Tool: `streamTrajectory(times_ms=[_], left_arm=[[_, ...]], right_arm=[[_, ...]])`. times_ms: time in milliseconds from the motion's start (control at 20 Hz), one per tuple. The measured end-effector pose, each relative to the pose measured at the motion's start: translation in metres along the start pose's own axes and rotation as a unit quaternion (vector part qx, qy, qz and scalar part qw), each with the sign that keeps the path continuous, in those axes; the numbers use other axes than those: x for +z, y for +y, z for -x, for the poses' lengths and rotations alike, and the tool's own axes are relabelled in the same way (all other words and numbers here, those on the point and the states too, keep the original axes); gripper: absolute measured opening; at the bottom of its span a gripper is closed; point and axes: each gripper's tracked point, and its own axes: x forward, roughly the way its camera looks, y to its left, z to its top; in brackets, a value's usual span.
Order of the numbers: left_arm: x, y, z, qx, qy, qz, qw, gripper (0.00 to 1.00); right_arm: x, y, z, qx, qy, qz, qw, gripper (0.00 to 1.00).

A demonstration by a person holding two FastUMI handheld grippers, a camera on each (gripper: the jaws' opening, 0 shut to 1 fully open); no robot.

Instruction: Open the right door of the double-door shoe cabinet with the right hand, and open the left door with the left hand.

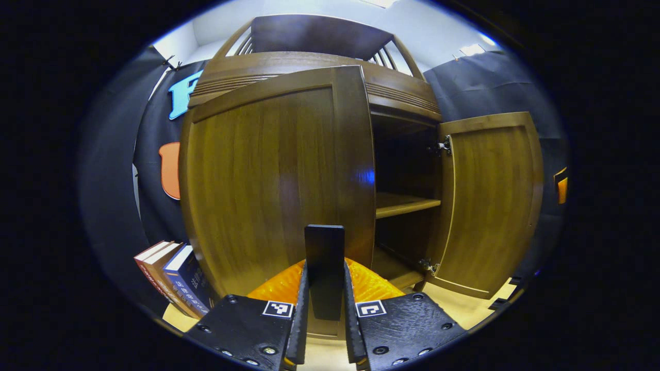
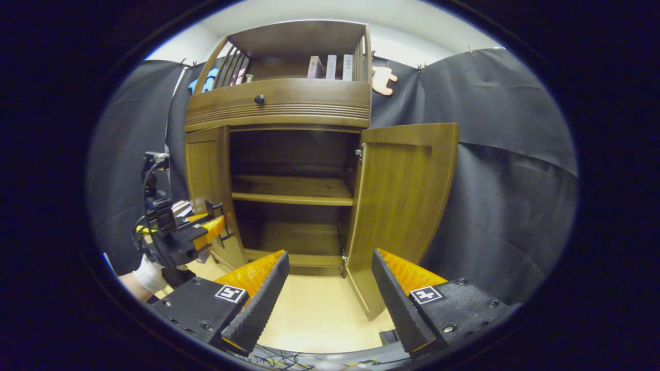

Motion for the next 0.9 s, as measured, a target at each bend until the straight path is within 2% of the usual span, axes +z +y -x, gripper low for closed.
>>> streamTrajectory(times_ms=[100, 150, 200, 450, 750, 800, 850, 900], left_arm=[[-0.001, 0.006, 0.015, 0.007, 0.002, 0.002, 1.000, 0.30], [-0.002, 0.009, 0.022, 0.011, 0.003, 0.003, 1.000, 0.21], [-0.002, 0.012, 0.028, 0.014, 0.004, 0.003, 1.000, 0.30], [-0.005, 0.033, 0.059, 0.034, 0.005, -0.006, 0.999, 0.29], [-0.010, 0.069, 0.098, 0.077, 0.013, -0.031, 0.996, 0.30], [-0.010, 0.075, 0.103, 0.085, 0.014, -0.042, 0.995, 0.39], [-0.012, 0.080, 0.107, 0.092, 0.018, -0.052, 0.994, 0.29], [-0.015, 0.085, 0.111, 0.096, 0.025, -0.061, 0.993, 0.28]], right_arm=[[-0.001, 0.007, -0.001, 0.010, 0.002, -0.001, 1.000, 1.00], [-0.003, 0.011, -0.001, 0.017, 0.004, 0.000, 1.000, 1.00], [-0.005, 0.015, -0.002, 0.023, 0.006, 0.001, 1.000, 1.00], [-0.012, 0.043, -0.005, 0.064, 0.014, 0.004, 0.998, 1.00], [-0.017, 0.065, -0.005, 0.095, 0.021, 0.004, 0.995, 1.00], [-0.018, 0.068, -0.004, 0.099, 0.021, 0.004, 0.995, 1.00], [-0.018, 0.070, -0.003, 0.103, 0.021, 0.005, 0.994, 0.97], [-0.019, 0.073, -0.002, 0.108, 0.022, 0.006, 0.994, 1.00]])
